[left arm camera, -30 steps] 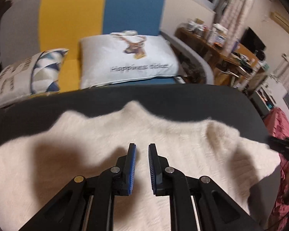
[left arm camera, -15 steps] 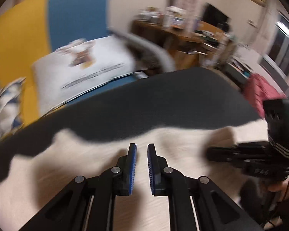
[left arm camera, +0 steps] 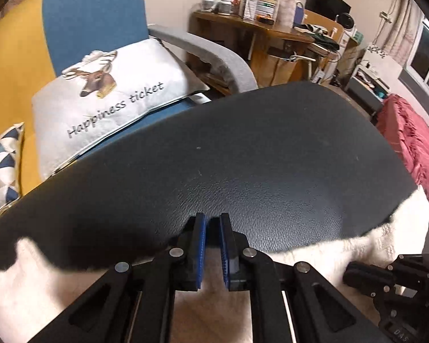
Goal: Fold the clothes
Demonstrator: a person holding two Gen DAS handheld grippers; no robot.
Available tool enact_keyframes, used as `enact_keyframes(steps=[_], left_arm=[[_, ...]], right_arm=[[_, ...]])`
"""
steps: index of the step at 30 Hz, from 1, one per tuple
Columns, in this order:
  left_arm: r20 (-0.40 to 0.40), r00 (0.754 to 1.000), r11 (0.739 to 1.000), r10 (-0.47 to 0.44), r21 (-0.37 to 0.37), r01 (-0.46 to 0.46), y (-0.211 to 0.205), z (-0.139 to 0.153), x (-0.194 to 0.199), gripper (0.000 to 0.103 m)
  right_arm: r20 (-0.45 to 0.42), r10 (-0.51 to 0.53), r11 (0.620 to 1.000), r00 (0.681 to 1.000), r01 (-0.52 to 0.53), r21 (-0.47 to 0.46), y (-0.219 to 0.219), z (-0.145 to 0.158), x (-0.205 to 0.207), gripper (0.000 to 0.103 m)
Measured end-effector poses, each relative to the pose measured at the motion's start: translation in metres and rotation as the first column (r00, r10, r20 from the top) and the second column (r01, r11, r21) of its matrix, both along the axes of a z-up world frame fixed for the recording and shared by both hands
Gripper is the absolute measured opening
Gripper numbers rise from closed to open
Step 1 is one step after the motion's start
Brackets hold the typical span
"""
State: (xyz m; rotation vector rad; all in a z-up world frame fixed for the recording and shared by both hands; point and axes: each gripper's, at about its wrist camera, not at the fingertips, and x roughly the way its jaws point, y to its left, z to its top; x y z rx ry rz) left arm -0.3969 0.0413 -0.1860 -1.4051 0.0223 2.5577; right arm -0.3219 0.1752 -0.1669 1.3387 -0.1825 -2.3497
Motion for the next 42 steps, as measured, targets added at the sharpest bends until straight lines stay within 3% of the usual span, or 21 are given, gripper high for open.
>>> enact_keyframes(steps=[2,4,6,9,12,17,21,25,30,32,35,37,40,42], left_arm=[[-0.041,0.999,0.999,0.019,0.048,-0.017,-0.013,0.012,0.016,0.010],[-0.088,0.996,0.998,-0.016,0.064,0.021,-0.015,0.025,0.040,0.010],[-0.113,0.991,0.995,-0.068,0.059,0.076,-0.011,0.031,0.061,0.010],[-0.092,0.985,0.989,-0.146,-0.002,0.146,0.007,0.020,0.076,0.010],[-0.013,0.986,0.985,-0.166,-0.058,0.165,0.024,-0.001,0.075,0.010],[-0.007,0.990,0.987,-0.141,-0.082,0.140,0.030,-0.010,0.069,0.010],[-0.011,0.991,0.981,-0.137,-0.141,0.134,0.041,-0.009,0.069,0.010],[0.010,0.993,0.992,-0.121,0.031,0.121,0.021,0.009,0.084,0.010],[-0.011,0.985,0.977,-0.174,0.122,0.174,0.009,0.022,0.117,0.010],[0.003,0.978,0.971,-0.207,0.124,0.205,0.015,0.018,0.126,0.010],[0.031,0.967,0.964,-0.252,0.100,0.248,0.028,0.008,0.139,0.010],[0.056,0.966,0.966,-0.254,0.059,0.250,0.035,-0.005,0.144,0.010],[0.021,0.963,0.963,-0.268,0.026,0.267,0.040,-0.007,0.149,0.010],[0.033,0.972,0.970,-0.233,0.079,0.230,0.031,-0.001,0.146,0.010]], right_arm=[[0.001,-0.002,1.000,1.000,0.002,-0.028,0.009,0.002,0.002,0.005],[-0.013,-0.003,0.999,1.000,0.003,-0.050,0.031,0.015,0.010,0.005],[-0.039,-0.030,0.999,0.999,0.029,-0.013,0.061,0.028,0.010,0.005],[-0.059,-0.135,0.986,0.989,0.140,0.089,0.124,0.041,0.010,0.005],[-0.029,-0.299,0.933,0.954,0.299,0.203,0.202,0.035,0.009,0.006],[0.069,-0.397,0.898,0.915,0.372,0.235,0.271,0.017,0.026,0.002],[0.028,-0.405,0.878,0.914,0.380,0.290,0.271,0.016,0.044,0.002],[-0.022,-0.349,0.897,0.937,0.341,0.282,0.240,0.028,0.044,0.003],[-0.085,-0.256,0.920,0.963,0.270,0.283,0.196,0.048,0.044,0.009],[-0.104,-0.202,0.937,0.974,0.223,0.270,0.173,0.054,0.045,0.012],[-0.078,-0.035,0.975,0.996,0.051,0.218,0.112,0.043,0.047,0.012],[-0.047,0.009,0.962,0.999,0.004,0.272,0.086,0.025,0.047,0.012],[-0.029,-0.032,0.955,0.999,0.039,0.295,0.091,0.005,0.048,0.010],[-0.023,-0.074,0.953,0.997,0.078,0.292,0.101,-0.005,0.049,0.010]])
